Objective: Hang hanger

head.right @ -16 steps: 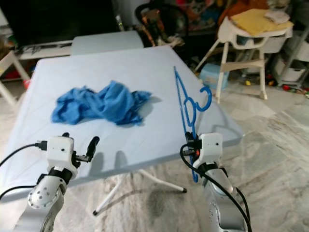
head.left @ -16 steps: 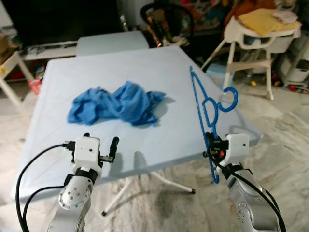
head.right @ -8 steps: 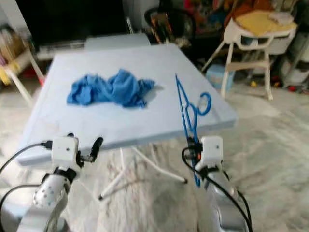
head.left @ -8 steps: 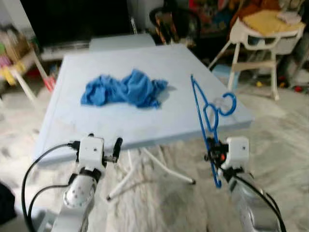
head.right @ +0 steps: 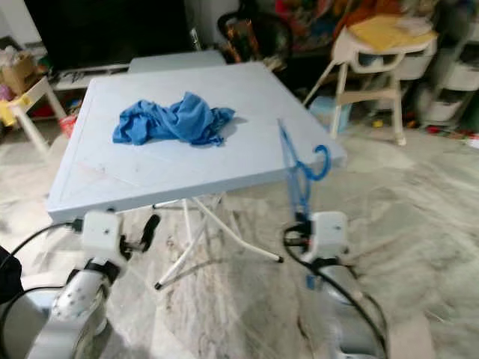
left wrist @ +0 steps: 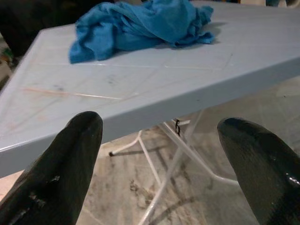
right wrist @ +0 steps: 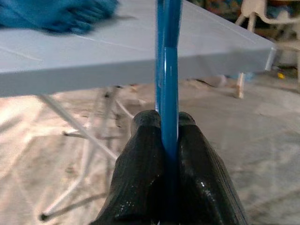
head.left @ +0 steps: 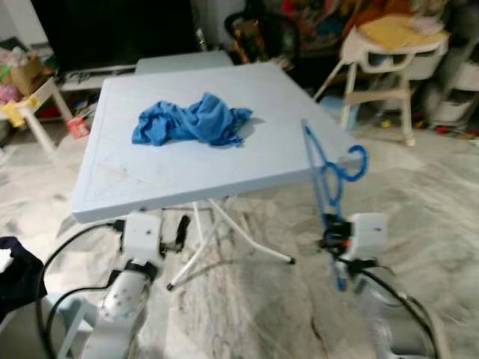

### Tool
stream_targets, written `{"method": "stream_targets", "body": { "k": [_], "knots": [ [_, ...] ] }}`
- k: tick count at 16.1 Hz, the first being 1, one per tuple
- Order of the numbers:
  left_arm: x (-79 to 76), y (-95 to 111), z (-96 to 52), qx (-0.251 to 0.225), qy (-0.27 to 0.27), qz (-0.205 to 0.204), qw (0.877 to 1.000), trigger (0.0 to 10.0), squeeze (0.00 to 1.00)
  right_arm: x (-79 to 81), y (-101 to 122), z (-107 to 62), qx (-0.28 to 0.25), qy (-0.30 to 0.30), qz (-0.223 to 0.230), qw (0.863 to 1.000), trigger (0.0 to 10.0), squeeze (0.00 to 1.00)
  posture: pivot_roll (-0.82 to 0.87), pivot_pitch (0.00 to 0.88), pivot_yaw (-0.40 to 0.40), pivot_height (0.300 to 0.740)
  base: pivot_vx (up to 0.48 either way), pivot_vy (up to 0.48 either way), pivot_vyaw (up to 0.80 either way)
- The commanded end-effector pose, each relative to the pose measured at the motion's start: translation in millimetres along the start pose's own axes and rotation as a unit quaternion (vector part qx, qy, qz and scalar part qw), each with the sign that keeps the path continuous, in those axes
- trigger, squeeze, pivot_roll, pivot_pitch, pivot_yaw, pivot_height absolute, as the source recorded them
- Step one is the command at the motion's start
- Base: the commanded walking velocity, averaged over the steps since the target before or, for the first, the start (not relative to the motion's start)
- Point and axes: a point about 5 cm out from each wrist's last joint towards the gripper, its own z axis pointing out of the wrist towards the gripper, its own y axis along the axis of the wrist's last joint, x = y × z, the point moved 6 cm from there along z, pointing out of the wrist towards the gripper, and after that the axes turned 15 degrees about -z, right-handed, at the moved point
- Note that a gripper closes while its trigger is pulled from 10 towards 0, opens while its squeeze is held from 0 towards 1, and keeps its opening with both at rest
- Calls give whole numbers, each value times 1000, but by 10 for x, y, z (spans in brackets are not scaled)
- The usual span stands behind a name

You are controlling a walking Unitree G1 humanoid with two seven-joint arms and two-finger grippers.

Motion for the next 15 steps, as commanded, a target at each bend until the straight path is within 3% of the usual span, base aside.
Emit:
{"method": "stream_targets", "body": {
  "k": [1, 3, 15],
  "knots": [
    [-18, 13, 16, -3, 0, 2, 1000, 10000, 0, -50, 76, 16, -12, -6, -6, 1000, 10000, 0, -73, 0, 50, 740, 0, 0, 0],
    [-28, 7, 5, -2, 0, 1, 1000, 10000, 0, -40, 78, 25, -13, -3, -9, 1000, 10000, 0, -70, 0, 46, 740, -266, 0, 0],
    [-99, -24, 55, 5, -13, -35, 999, 10000, 0, -35, 104, 52, -15, -4, -10, 1000, 10000, 0, -81, 0, 52, 740, 0, 47, 0]
  ]
}}
